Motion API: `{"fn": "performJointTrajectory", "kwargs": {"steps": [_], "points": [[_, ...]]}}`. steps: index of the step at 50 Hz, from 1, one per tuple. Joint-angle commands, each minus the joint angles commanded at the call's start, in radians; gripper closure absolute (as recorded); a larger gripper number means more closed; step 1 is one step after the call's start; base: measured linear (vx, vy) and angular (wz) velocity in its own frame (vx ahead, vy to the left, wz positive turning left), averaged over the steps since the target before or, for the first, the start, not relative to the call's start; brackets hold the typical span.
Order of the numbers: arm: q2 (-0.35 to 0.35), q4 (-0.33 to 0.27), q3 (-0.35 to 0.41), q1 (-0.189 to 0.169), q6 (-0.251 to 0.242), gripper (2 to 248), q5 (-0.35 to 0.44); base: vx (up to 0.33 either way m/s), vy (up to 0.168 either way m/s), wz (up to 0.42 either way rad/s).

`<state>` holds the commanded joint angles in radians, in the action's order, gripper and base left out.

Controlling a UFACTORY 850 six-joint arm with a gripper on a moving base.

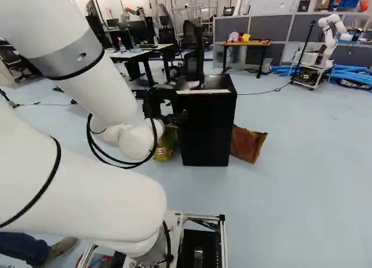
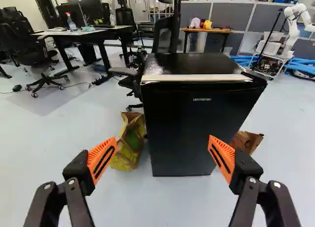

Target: Grab a drink from the fridge

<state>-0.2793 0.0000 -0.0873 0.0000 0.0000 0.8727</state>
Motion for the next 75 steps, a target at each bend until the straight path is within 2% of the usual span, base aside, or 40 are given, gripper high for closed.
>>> {"fn": "performJointTrajectory", "kwargs": {"steps": [75], "points": [[0.0, 0.0, 0.0, 0.0, 0.0, 3, 0.0, 0.067, 0.004, -0.005]]}}
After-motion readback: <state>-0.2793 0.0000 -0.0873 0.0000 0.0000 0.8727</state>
